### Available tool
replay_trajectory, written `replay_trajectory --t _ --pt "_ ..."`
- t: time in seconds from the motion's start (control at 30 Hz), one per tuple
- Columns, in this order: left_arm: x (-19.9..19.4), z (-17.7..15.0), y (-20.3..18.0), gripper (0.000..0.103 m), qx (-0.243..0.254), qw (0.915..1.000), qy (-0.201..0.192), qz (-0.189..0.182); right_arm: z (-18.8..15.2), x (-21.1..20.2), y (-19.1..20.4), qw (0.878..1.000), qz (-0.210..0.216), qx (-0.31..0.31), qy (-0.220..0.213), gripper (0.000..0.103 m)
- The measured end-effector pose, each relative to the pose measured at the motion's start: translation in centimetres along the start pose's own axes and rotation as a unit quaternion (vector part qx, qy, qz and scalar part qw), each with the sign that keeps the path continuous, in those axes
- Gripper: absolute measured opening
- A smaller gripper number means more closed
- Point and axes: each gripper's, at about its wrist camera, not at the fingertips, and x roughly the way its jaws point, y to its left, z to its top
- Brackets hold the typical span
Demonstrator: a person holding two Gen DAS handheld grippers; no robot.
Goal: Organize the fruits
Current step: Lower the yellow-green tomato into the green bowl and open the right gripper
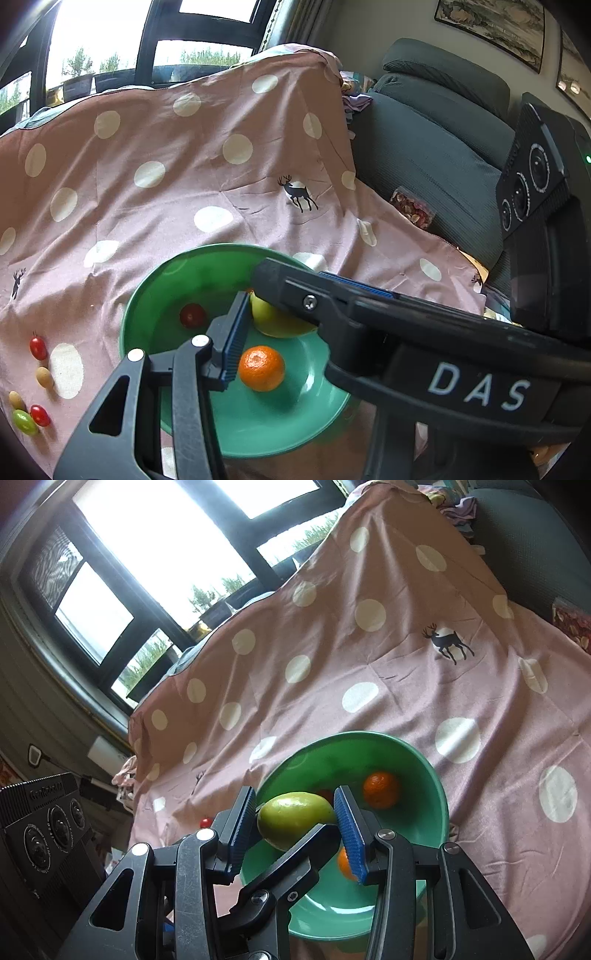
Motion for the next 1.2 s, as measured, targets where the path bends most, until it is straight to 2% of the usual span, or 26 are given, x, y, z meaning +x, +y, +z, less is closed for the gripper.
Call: replay_trajectory --t 0.63,1.2 --pt "2.7 -0.8 0.9 0.046 -0.031 0.999 0.031 -0.008 -0.1 2.3 -2.1 0.999 -0.019 0.017 0.037 0.048" --pt "4.2 -1.6 2.2 0.046 -0.059 0.9963 0.058 -0.02 -0.5 4.1 -2.4 0.996 -0.039 0.017 0.073 0.048"
